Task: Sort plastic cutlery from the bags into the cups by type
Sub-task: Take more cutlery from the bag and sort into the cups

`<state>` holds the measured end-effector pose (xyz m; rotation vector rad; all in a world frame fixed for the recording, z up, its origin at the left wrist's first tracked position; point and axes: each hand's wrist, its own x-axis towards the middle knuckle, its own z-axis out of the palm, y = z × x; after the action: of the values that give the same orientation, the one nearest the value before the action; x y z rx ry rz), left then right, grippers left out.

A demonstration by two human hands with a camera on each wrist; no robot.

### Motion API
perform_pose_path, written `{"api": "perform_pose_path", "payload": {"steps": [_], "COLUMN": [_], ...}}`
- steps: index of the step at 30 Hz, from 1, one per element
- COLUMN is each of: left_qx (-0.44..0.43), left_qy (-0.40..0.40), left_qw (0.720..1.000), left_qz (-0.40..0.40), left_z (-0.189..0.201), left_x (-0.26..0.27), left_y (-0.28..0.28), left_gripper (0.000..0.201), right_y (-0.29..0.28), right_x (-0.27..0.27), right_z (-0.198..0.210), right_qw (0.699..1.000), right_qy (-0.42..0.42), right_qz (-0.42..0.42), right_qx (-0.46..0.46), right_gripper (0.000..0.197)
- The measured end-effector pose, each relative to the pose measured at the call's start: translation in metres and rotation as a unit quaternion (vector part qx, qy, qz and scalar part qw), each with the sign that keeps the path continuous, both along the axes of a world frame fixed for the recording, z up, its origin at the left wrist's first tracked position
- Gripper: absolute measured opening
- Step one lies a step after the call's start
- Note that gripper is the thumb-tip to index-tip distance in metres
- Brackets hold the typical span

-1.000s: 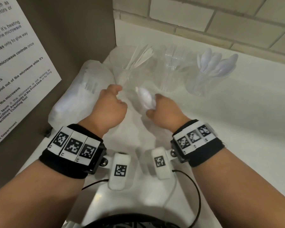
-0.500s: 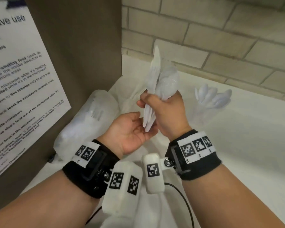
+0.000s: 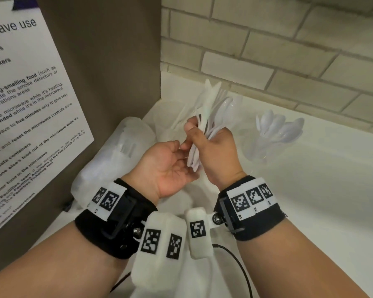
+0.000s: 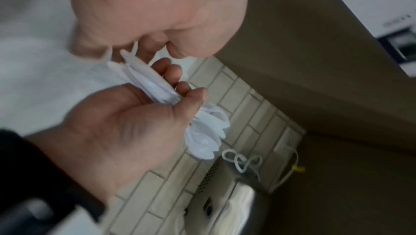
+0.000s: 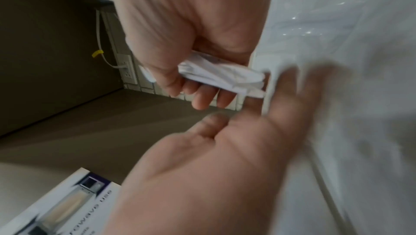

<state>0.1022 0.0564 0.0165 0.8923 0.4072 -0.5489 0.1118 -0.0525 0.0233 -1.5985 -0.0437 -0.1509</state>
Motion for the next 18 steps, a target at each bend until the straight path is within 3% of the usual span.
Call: {"api": "perform_pose_path", "payload": {"steps": [2, 5, 8, 10, 12, 15, 18], "left_qx": [0.071, 0.080, 0.101, 0.150, 0.212, 0.259, 0.280], "left_qy": [-0.062, -0.239, -0.369, -0.418, -0.442, -0.461, -0.482], "left_qw": [0.996, 0.966, 0.922, 0.894, 0.869, 0.845, 0.823], "left_qz": [0.004, 0.064, 0.063, 0.065, 0.067, 0.085, 0.111], "left_z": [-0.002, 0.005, 0.019, 0.021, 0.021, 0.022, 0.023], "left_x": [0.002, 0.006, 0.008, 0.008, 0.007, 0.003, 0.000], "left_y": [0.004, 0.012, 0.012, 0.010, 0.009, 0.008, 0.005], "left_gripper": [0.053, 0.074, 0.079, 0.068, 0.048, 0.021, 0.017], "right_y": [-0.004, -0.010, -0.007, -0.004, -0.003, -0.004, -0.005], "right_x": [0.000, -0.006, -0.014, -0.014, -0.014, -0.017, -0.018], "right_z": [0.004, 0.005, 0.001, -0.002, -0.002, -0.001, -0.006], "right_qw": [1.000, 0.990, 0.967, 0.954, 0.946, 0.950, 0.962], "right_qy": [-0.005, -0.019, -0.002, -0.002, -0.004, 0.009, 0.035], "right_qz": [-0.006, 0.016, 0.124, 0.160, 0.167, 0.184, 0.184], "right_qx": [-0.025, -0.136, -0.222, -0.254, -0.279, -0.251, -0.196], "right_gripper": [0.017, 0.038, 0.026, 0.010, 0.016, 0.009, 0.016]}}
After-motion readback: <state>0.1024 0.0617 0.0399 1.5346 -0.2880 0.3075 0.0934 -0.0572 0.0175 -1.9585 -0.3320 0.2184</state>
